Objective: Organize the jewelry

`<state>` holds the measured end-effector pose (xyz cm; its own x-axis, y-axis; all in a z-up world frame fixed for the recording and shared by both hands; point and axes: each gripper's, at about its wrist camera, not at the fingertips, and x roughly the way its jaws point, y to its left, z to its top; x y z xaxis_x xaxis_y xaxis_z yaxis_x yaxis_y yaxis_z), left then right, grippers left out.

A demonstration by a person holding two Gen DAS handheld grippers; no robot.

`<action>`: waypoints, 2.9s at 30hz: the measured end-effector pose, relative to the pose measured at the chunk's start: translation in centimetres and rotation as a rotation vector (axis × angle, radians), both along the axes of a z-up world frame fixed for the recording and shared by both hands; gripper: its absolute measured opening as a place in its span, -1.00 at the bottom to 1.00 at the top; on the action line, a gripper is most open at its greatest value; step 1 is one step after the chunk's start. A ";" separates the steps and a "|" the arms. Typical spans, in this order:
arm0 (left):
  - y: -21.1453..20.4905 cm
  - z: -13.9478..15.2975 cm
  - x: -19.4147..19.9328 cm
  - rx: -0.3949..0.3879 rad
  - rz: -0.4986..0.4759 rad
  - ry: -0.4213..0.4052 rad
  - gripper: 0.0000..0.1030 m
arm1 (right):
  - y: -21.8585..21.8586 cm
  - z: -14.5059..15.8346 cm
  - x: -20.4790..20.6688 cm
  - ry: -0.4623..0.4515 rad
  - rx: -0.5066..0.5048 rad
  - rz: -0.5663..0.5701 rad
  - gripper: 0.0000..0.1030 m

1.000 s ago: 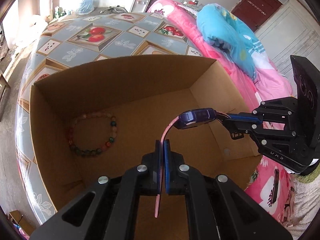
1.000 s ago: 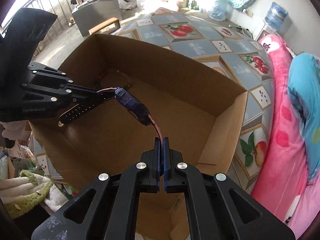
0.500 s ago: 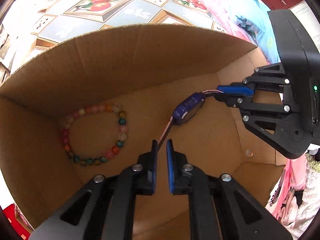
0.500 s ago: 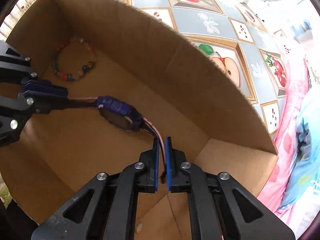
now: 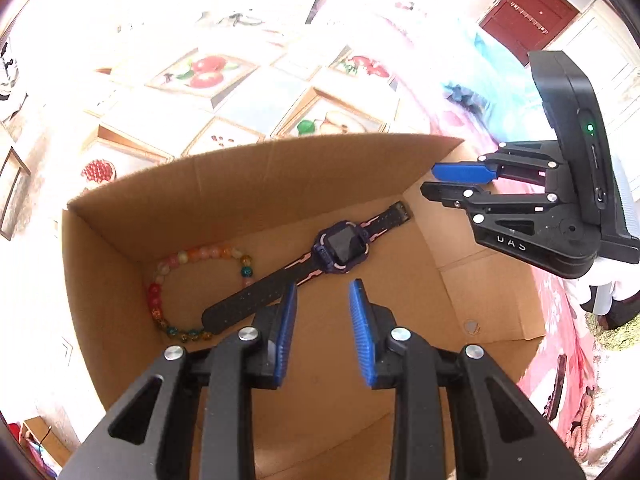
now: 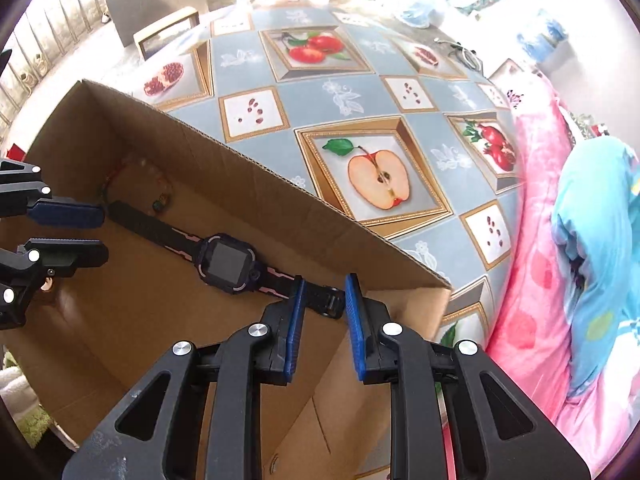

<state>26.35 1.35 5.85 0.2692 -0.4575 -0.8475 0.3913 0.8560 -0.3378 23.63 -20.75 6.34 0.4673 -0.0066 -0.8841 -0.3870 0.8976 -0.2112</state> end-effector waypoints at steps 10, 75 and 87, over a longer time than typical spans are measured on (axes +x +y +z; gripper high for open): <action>3.2 7.2 -12.5 -0.114 0.032 -0.407 0.16 | -4.5 7.5 -13.2 -0.287 0.376 -0.035 -0.19; -3.7 -9.8 -22.6 0.209 -0.025 -0.438 -0.09 | 2.3 -13.3 -27.5 -0.428 0.460 -0.232 0.85; -7.1 -10.2 -22.5 0.200 -0.120 -0.383 -0.44 | 1.2 -13.5 -28.1 -0.470 0.473 -0.256 0.51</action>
<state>3.87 -5.73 -4.37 0.5360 -0.3419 -0.7719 0.5566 0.8306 0.0186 -4.46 -19.58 -7.15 0.8345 0.1671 -0.5251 -0.1152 0.9848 0.1303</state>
